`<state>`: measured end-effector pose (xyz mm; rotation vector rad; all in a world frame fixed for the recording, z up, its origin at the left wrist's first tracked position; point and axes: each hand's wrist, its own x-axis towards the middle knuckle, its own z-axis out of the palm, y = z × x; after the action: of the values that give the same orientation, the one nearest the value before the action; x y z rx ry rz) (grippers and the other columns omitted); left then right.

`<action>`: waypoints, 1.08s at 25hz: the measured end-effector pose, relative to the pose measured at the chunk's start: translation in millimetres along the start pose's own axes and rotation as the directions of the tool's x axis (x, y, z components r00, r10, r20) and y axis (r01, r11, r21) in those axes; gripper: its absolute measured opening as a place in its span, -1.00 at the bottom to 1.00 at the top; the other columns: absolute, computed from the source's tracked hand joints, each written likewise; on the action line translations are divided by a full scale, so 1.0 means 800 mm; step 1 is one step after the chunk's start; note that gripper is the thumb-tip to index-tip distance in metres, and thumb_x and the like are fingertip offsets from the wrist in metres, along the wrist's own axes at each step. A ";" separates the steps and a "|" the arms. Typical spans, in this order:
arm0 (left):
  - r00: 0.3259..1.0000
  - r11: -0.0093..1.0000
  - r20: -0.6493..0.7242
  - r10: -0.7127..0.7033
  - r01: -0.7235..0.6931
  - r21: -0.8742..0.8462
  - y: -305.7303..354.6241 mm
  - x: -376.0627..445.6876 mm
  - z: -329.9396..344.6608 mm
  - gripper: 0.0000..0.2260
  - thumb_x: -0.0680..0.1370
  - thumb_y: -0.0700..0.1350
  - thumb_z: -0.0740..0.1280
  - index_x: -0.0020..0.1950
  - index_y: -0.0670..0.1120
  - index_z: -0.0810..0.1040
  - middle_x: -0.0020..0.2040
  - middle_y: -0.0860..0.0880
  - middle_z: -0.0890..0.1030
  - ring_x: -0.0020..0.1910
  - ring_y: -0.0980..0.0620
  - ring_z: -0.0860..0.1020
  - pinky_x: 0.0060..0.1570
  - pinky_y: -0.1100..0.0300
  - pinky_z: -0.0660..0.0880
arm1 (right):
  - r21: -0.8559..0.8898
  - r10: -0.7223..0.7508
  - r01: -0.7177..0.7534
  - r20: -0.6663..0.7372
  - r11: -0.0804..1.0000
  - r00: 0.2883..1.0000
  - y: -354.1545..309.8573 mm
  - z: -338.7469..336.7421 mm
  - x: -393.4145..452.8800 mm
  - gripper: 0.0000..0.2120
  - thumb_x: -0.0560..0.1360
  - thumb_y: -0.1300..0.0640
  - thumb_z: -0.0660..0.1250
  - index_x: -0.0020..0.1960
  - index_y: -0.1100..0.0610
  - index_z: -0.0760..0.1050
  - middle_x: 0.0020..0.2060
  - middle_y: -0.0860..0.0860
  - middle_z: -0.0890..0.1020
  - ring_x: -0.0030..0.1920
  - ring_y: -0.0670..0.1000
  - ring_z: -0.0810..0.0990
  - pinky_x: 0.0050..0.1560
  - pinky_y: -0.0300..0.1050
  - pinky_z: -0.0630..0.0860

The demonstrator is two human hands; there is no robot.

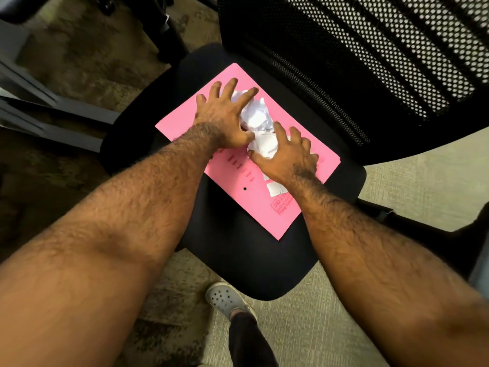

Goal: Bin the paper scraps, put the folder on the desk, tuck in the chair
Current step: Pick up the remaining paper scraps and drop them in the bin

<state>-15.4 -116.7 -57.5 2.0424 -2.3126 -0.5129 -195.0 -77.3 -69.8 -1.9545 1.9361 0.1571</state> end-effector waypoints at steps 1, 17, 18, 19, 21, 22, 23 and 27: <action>0.999 0.999 0.045 0.019 -0.021 0.045 -0.003 0.001 0.004 -0.17 0.34 0.31 0.28 0.53 0.22 -0.01 0.57 -0.13 0.06 0.50 -0.29 0.07 0.33 -0.33 0.17 | -0.036 -0.014 0.014 0.005 0.999 1.000 0.000 0.003 0.002 -0.13 0.34 -0.49 0.16 0.51 -0.11 0.04 0.47 0.10 0.24 0.40 0.21 0.25 0.19 0.30 0.32; 0.986 0.978 -0.111 0.127 -0.143 -0.153 -0.012 -0.014 0.029 -0.39 0.41 -0.01 0.51 0.37 -0.05 0.33 0.21 -0.18 0.46 0.07 -0.15 0.50 -0.09 0.06 0.49 | 0.304 -0.155 0.254 -0.314 0.918 0.937 0.021 0.021 -0.028 -0.62 0.52 0.18 0.38 0.31 0.11 0.40 0.12 0.11 0.59 0.09 0.05 0.60 -0.04 -0.22 0.50; 0.987 0.971 -0.128 0.095 -0.121 -0.208 -0.010 -0.016 0.028 -0.38 0.39 -0.02 0.53 0.37 -0.06 0.34 0.22 -0.16 0.48 0.07 -0.14 0.51 -0.09 0.11 0.46 | 0.340 -0.135 0.246 -0.317 0.908 0.939 0.020 0.019 -0.030 -0.63 0.52 0.21 0.38 0.30 0.11 0.42 0.12 0.11 0.60 0.10 0.05 0.59 -0.03 -0.21 0.52; 0.988 0.961 -0.143 0.058 -0.094 -0.260 -0.009 -0.018 0.026 -0.37 0.37 -0.04 0.54 0.36 -0.06 0.35 0.23 -0.14 0.49 0.07 -0.12 0.52 -0.08 0.15 0.44 | 0.383 -0.105 0.231 -0.322 0.895 0.941 0.018 0.015 -0.031 -0.64 0.51 0.23 0.38 0.29 0.10 0.43 0.11 0.11 0.60 0.10 0.04 0.59 -0.04 -0.18 0.55; 0.988 0.942 -0.153 -0.012 -0.040 -0.332 -0.008 -0.023 0.019 -0.36 0.36 -0.06 0.56 0.37 -0.04 0.36 0.22 -0.11 0.51 0.06 -0.08 0.53 -0.07 0.19 0.43 | 0.477 -0.025 0.189 -0.329 0.858 0.944 0.016 0.007 -0.033 -0.65 0.51 0.28 0.37 0.26 0.09 0.44 0.09 0.10 0.59 0.09 0.02 0.57 -0.08 -0.19 0.57; 0.987 0.932 -0.154 -0.048 -0.012 -0.363 -0.009 -0.025 0.014 -0.36 0.36 -0.06 0.56 0.37 -0.03 0.37 0.19 -0.09 0.52 0.03 -0.05 0.53 -0.07 0.20 0.43 | 0.515 0.017 0.165 -0.330 0.841 0.944 0.015 0.003 -0.032 -0.66 0.51 0.29 0.37 0.25 0.08 0.45 0.09 0.09 0.59 0.07 -0.01 0.55 -0.14 -0.27 0.53; 0.984 0.914 -0.154 -0.093 0.023 -0.405 -0.010 -0.028 0.008 -0.37 0.35 -0.05 0.56 0.35 -0.01 0.38 0.16 -0.06 0.53 0.00 -0.01 0.52 -0.09 0.22 0.43 | 0.549 0.059 0.139 -0.327 0.824 0.943 0.015 0.000 -0.032 -0.66 0.50 0.30 0.37 0.23 0.07 0.47 0.09 0.07 0.59 0.06 -0.04 0.53 -0.21 -0.39 0.48; 0.910 0.627 -0.052 -0.410 0.240 -0.741 -0.014 -0.048 -0.016 -0.46 0.31 -0.02 0.59 0.21 0.11 0.45 -0.06 0.11 0.48 -0.24 0.13 0.54 -0.54 0.27 0.46 | 0.775 0.281 0.015 -0.246 0.631 0.928 0.007 -0.017 -0.034 -0.64 0.46 0.36 0.39 0.15 0.02 0.52 0.02 -0.04 0.58 0.03 -0.02 0.58 -0.32 -0.52 0.47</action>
<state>3.5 -83.8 -40.6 1.9365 -1.2624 -0.9673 -204.4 -56.0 -49.3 -1.2851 1.8756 -0.9092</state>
